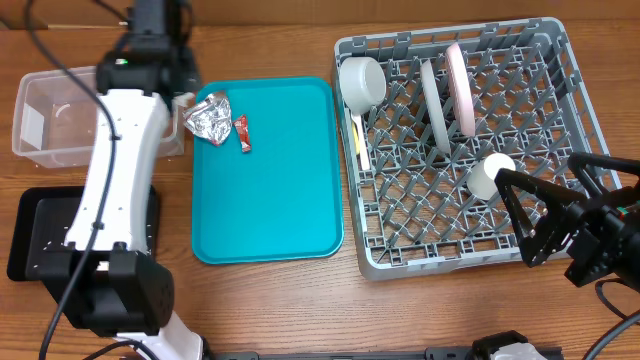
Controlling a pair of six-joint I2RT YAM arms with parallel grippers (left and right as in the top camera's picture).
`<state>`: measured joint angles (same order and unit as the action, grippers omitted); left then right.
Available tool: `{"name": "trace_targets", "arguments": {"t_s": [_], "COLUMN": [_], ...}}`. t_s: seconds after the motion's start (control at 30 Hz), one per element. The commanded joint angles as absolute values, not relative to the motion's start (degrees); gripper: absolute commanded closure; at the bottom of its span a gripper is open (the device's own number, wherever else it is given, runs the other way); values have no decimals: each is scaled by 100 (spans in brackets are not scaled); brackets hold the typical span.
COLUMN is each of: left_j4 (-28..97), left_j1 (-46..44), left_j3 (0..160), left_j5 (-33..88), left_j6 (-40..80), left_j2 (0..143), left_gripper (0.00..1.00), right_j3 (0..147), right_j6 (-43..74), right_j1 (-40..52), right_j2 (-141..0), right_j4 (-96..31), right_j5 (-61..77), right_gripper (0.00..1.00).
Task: Sort waste into correct bins and load items into the dishwasher rack
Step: 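Grip the white tissue with the left gripper and drop it in the clear bin, then reach the left gripper back to the red sauce packet on the teal tray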
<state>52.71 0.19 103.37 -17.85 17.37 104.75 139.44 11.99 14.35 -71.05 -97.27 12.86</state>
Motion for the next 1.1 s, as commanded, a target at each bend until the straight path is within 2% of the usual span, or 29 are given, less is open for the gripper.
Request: {"name": "trace_targets", "arguments": {"t_s": [0.0, 0.03, 0.07, 0.1, 0.13, 0.2, 0.37, 0.5, 0.57, 0.67, 0.73, 0.87, 0.93, 1.07], "left_j4": [5087, 5035, 4995, 4971, 4945, 4950, 5227, 5546, 5555, 5513, 5474, 5470, 5524, 5452], "left_j1": [569, 679, 790, 854, 930, 987, 690, 93, -248, -604, -727, -810, -808, -805], "left_j3": [10324, 10324, 10324, 10324, 10324, 10326, 10503, 10486, 10392, 10287, 10285, 10285, 10285, 10285], "left_j5": [-1570, -1413, -1245, -1142, -976, -617, 279, 191, -82, -666, -609, -484, -475, -154], "left_j6": [1627, 1627, 1627, 1627, 1621, 1426, 825, 239, 123, 412, 635, 1358, 1841, 2062], "left_j2": [10864, 10943, 11026, 11069, 11128, 11131, 10838, 10777, 10864, 11135, 11397, 12014, 12252, 12543], "left_gripper": [96, 88, 58, 37, 29, 28, 36, 48, 50, 50, 51, 65, 68, 67], "right_j3": [13957, 13957, 13957, 13957, 13957, 13957, 13957, 13957, 13957, 13957, 13957, 13957, 13957, 13957], "right_j6": [1205, 1203, 1203, 1205, 1203, 1203, 1203, 1205, 1205, 1205, 1203, 1205, 1203, 1203], "right_j1": [1457, 1457, 1457, 1457, 1457, 1457, 1457, 1457, 1457, 1457, 1457, 1457, 1457, 1457], "right_j2": [-7094, -7094, -7094, -7094, -7094, -7094, -7094, -7094, -7094, -7094, -7094, -7094, -7094, -7094], "right_j4": [-9703, -9703, -9703, -9703, -9703, -9703, -9703, -9703, -9703, -9703, -9703, -9703, -9703, -9703], "right_j5": [1245, 1245, 1245, 1245, 1245, 1245, 1245, 1245, 1245, 1245, 1245, 1245, 1245, 1245], "right_gripper": [0, 0, 0, 0, 0, 0, 0, 0, 0, 0, 0, 0, 0, 0]}}
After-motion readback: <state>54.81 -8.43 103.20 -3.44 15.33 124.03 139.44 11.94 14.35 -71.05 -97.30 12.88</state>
